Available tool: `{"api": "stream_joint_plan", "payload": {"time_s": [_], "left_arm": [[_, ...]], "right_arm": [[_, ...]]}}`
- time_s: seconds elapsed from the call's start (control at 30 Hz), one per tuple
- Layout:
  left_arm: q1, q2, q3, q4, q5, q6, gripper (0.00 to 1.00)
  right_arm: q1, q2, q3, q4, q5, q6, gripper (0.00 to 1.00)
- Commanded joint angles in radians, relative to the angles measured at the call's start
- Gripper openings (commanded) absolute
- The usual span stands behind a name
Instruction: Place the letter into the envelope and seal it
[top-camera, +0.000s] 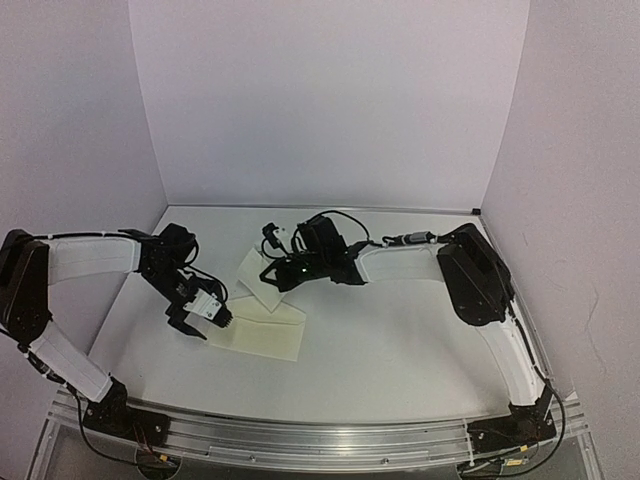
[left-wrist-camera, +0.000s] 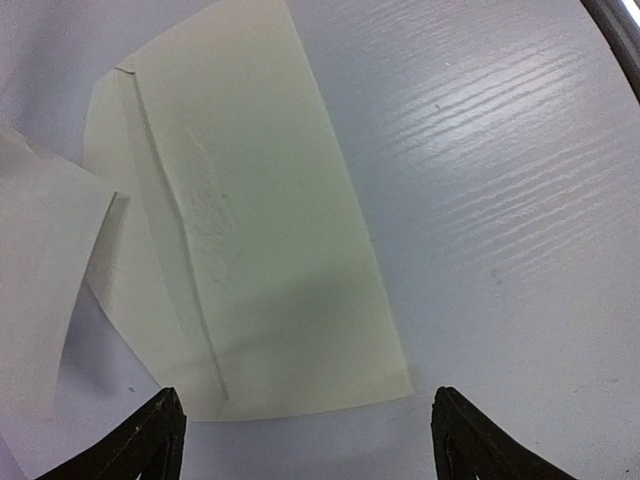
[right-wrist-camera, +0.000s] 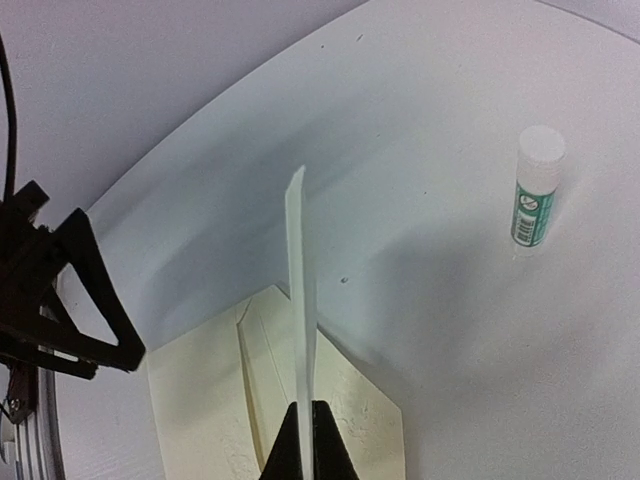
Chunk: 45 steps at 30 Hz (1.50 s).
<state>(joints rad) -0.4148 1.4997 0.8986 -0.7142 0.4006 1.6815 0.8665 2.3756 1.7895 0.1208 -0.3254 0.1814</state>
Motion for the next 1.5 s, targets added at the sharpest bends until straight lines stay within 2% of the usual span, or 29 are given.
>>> {"api": "stream_joint_plan", "payload": {"time_s": [0.0, 0.2, 0.3, 0.57, 0.73, 0.9, 1.1, 1.23, 1.47], "left_arm": [[0.004, -0.044, -0.145, 0.119, -0.023, -0.103, 0.86], [0.003, 0.021, -0.175, 0.255, -0.063, -0.199, 0.85], [0.003, 0.037, -0.188, 0.3, -0.073, -0.201, 0.83], [0.002, 0.092, -0.181, 0.339, -0.088, -0.192, 0.79], [-0.001, 0.1, -0.176, 0.324, -0.083, -0.203, 0.78], [-0.013, 0.1, -0.187, 0.325, -0.081, -0.211, 0.77], [-0.021, 0.108, -0.21, 0.338, -0.103, -0.186, 0.76], [-0.021, 0.112, -0.203, 0.337, -0.104, -0.187, 0.76], [-0.021, 0.113, -0.207, 0.336, -0.107, -0.181, 0.76]], "right_arm": [[0.0, 0.05, 0.056, 0.055, -0.075, -0.005, 0.0], [-0.006, 0.069, 0.015, 0.058, -0.128, 0.021, 0.0], [-0.009, 0.046, -0.03, 0.063, -0.119, 0.038, 0.0], [-0.011, 0.012, -0.103, 0.078, -0.153, 0.071, 0.0], [-0.01, -0.012, -0.131, 0.08, -0.232, 0.098, 0.0], [-0.005, -0.079, -0.192, 0.101, -0.156, 0.107, 0.0], [-0.006, -0.134, -0.146, 0.109, -0.094, 0.155, 0.0], [-0.006, -0.155, -0.207, 0.109, -0.023, 0.143, 0.0], [-0.007, -0.149, -0.283, 0.14, -0.044, 0.192, 0.0]]}}
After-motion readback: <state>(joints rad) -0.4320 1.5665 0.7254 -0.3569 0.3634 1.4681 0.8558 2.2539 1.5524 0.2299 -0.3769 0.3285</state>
